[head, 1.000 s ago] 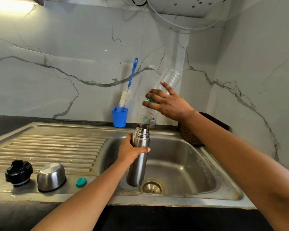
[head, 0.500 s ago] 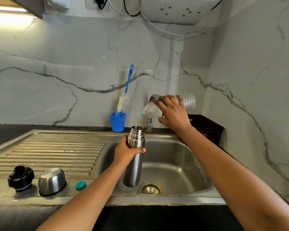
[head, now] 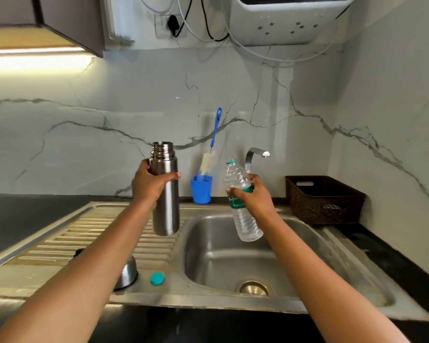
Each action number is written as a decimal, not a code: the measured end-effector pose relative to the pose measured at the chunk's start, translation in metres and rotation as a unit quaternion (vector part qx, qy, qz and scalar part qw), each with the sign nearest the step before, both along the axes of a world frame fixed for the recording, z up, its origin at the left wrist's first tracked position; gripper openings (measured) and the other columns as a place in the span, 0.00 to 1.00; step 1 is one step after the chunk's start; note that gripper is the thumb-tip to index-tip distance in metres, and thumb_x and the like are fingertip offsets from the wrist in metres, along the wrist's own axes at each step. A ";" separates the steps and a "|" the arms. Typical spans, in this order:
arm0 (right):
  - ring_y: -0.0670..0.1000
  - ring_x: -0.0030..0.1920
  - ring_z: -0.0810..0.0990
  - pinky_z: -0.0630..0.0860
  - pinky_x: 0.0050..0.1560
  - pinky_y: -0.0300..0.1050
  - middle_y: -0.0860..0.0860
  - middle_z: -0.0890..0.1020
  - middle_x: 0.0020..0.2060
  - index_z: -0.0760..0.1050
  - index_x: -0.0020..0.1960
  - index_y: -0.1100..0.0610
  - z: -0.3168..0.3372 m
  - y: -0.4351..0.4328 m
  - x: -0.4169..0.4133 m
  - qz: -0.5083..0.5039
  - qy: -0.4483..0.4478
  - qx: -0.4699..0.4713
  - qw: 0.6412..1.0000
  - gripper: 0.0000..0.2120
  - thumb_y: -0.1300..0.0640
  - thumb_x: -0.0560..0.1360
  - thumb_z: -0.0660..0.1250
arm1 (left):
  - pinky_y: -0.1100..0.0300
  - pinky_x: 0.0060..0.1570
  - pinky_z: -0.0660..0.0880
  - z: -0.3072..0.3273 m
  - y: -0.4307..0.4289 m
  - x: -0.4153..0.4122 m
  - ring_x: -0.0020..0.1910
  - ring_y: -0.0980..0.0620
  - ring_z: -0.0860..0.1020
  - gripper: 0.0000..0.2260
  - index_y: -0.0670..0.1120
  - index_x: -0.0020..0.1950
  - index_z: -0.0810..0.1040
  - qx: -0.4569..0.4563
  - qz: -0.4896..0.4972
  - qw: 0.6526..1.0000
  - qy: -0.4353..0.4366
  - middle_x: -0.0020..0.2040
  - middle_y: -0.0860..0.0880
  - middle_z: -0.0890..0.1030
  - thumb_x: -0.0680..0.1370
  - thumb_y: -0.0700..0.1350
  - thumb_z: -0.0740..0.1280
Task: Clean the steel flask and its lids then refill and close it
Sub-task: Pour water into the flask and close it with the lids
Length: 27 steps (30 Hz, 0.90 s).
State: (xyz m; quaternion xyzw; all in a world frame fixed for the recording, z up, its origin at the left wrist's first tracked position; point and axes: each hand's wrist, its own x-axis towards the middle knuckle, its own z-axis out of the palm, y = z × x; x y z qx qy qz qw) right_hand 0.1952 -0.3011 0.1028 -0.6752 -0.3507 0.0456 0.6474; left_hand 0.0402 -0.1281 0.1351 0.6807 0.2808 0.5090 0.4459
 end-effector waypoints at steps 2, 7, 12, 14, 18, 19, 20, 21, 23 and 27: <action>0.50 0.48 0.80 0.77 0.50 0.46 0.51 0.80 0.51 0.69 0.60 0.54 -0.005 0.015 -0.009 0.012 0.013 0.020 1.000 0.24 0.54 0.68 0.75 | 0.51 0.53 0.75 0.002 0.019 -0.018 0.48 0.47 0.77 0.26 0.49 0.57 0.72 -0.008 0.030 0.999 -0.009 0.50 0.50 0.78 0.63 0.44 0.79; 0.45 0.45 0.79 0.74 0.43 0.37 0.48 0.79 0.48 0.67 0.59 0.53 -0.019 0.040 -0.035 0.035 0.033 0.047 0.998 0.22 0.56 0.70 0.74 | 0.54 0.50 0.74 -0.012 0.052 -0.053 0.48 0.46 0.77 0.26 0.49 0.55 0.72 -0.021 0.083 0.996 -0.003 0.50 0.49 0.78 0.63 0.43 0.79; 0.44 0.46 0.78 0.73 0.41 0.36 0.50 0.78 0.53 0.65 0.63 0.52 -0.032 0.058 -0.053 0.081 0.063 0.032 0.994 0.25 0.55 0.71 0.73 | 0.47 0.53 0.76 -0.031 0.079 -0.070 0.49 0.43 0.78 0.27 0.48 0.54 0.71 -0.034 0.121 0.992 0.004 0.49 0.48 0.78 0.61 0.44 0.80; 0.41 0.44 0.77 0.71 0.38 0.34 0.47 0.77 0.50 0.65 0.63 0.51 -0.031 0.062 -0.057 0.082 0.053 0.024 0.995 0.25 0.54 0.70 0.73 | 0.46 0.53 0.76 -0.037 0.087 -0.076 0.49 0.43 0.78 0.27 0.48 0.54 0.71 -0.037 0.128 0.991 0.007 0.49 0.48 0.78 0.61 0.44 0.80; 0.40 0.42 0.77 0.71 0.38 0.34 0.45 0.76 0.46 0.65 0.62 0.51 -0.029 0.068 -0.062 0.090 0.049 0.012 0.995 0.24 0.55 0.70 0.73 | 0.45 0.54 0.76 -0.044 0.096 -0.082 0.50 0.43 0.78 0.27 0.49 0.53 0.71 -0.026 0.133 0.991 0.015 0.49 0.48 0.78 0.60 0.44 0.81; 0.41 0.42 0.77 0.71 0.38 0.34 0.44 0.76 0.45 0.65 0.61 0.51 -0.029 0.069 -0.064 0.092 0.051 0.007 0.994 0.24 0.56 0.70 0.73 | 0.45 0.54 0.76 -0.045 0.097 -0.083 0.50 0.43 0.78 0.27 0.50 0.54 0.71 -0.025 0.134 0.991 0.018 0.49 0.48 0.78 0.60 0.44 0.81; 0.41 0.42 0.76 0.71 0.38 0.34 0.44 0.75 0.45 0.65 0.61 0.51 -0.029 0.070 -0.065 0.094 0.053 0.003 0.994 0.24 0.56 0.70 0.73 | 0.46 0.54 0.76 -0.046 0.098 -0.084 0.50 0.43 0.78 0.27 0.50 0.54 0.71 -0.026 0.135 0.990 0.018 0.49 0.48 0.78 0.60 0.45 0.81; 0.41 0.42 0.76 0.70 0.37 0.34 0.44 0.75 0.44 0.65 0.61 0.51 -0.028 0.071 -0.066 0.096 0.056 -0.001 0.994 0.24 0.57 0.70 0.73 | 0.46 0.54 0.76 -0.047 0.099 -0.085 0.50 0.43 0.78 0.27 0.50 0.53 0.71 -0.028 0.137 0.990 0.018 0.49 0.48 0.78 0.61 0.45 0.81; 0.40 0.41 0.75 0.70 0.37 0.33 0.44 0.75 0.45 0.64 0.61 0.51 -0.027 0.073 -0.066 0.100 0.060 -0.007 0.993 0.24 0.57 0.71 0.73 | 0.46 0.54 0.76 -0.048 0.101 -0.088 0.50 0.42 0.78 0.27 0.49 0.53 0.70 -0.031 0.140 0.989 0.018 0.49 0.48 0.78 0.61 0.45 0.81; 0.40 0.42 0.75 0.69 0.36 0.33 0.46 0.75 0.48 0.64 0.63 0.53 -0.021 0.074 -0.065 0.101 0.065 -0.017 0.993 0.26 0.56 0.70 0.73 | 0.47 0.54 0.75 -0.048 0.103 -0.092 0.52 0.43 0.78 0.29 0.47 0.58 0.70 -0.012 0.140 0.989 0.052 0.54 0.46 0.79 0.63 0.47 0.80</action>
